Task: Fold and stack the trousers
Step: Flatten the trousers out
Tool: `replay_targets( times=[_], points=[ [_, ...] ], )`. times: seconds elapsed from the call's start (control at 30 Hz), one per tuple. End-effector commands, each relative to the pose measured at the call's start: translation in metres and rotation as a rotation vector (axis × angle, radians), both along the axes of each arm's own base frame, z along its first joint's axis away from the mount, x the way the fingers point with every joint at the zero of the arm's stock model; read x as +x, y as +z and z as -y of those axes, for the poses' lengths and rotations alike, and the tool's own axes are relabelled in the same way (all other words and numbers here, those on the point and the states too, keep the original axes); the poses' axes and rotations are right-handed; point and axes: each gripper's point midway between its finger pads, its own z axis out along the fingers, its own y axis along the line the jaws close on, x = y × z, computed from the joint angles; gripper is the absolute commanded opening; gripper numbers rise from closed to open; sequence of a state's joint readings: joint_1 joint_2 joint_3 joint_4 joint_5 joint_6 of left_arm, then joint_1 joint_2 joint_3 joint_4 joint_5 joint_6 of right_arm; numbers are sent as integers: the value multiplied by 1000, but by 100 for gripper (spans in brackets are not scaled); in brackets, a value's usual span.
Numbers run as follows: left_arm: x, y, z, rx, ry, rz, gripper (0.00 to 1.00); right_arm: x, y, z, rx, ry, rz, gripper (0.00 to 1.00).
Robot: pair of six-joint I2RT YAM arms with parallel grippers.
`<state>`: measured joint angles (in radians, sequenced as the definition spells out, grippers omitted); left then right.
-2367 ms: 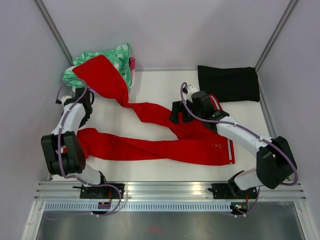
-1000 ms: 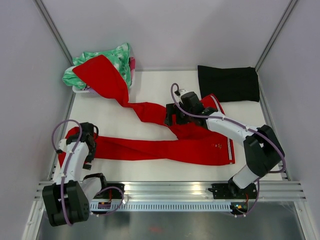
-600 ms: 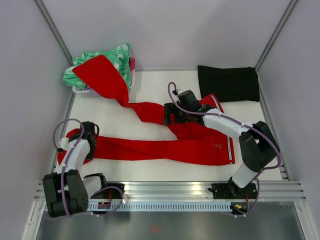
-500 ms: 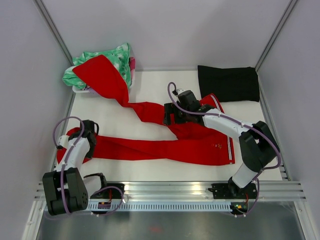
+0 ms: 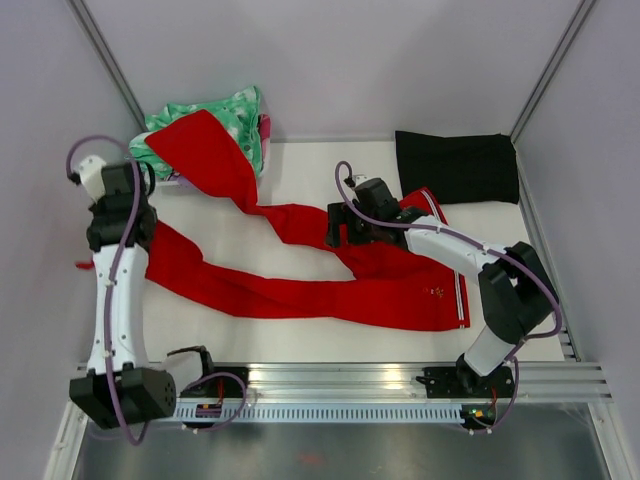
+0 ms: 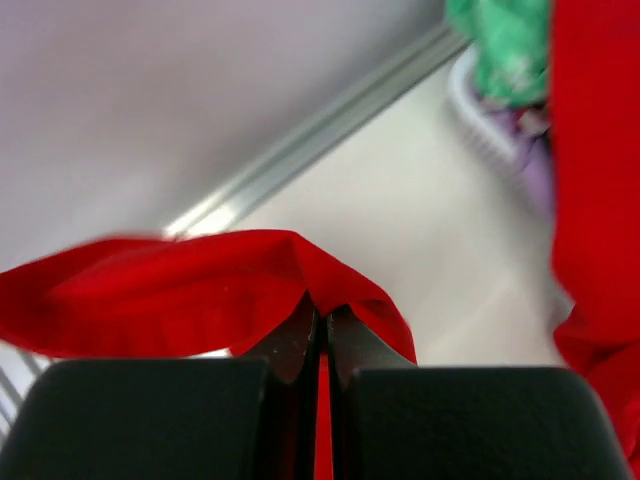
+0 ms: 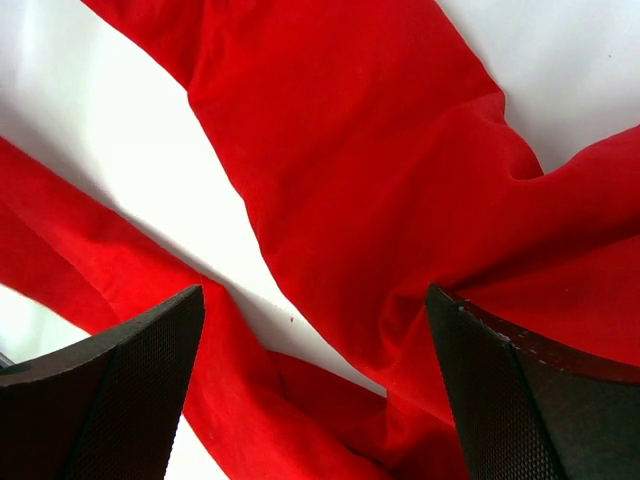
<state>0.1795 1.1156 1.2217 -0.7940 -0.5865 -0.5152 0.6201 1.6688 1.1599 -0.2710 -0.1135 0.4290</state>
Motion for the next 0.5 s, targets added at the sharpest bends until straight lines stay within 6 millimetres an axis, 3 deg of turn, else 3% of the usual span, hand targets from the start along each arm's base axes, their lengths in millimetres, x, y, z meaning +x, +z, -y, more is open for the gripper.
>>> replay_targets(
  times=[0.0,0.1,0.13,0.3,0.4,0.47],
  points=[
    [47,22,-18,173,-178,-185,2,2,9,0,-9,-3,35,98],
    [71,7,-21,117,-167,-206,2,-6,6,8,-14,-24,24,98],
    [73,-18,-25,72,-146,-283,2,-7,6,11,-15,-33,24,98],
    [71,-87,-29,-139,-74,-347,2,-20,8,28,-34,-56,32,98],
    [63,-103,-24,-219,-70,-302,2,-29,13,25,-31,13,49,98],
    [51,-99,-27,-246,-31,-248,2,-40,15,13,-20,107,61,98]
  ],
)
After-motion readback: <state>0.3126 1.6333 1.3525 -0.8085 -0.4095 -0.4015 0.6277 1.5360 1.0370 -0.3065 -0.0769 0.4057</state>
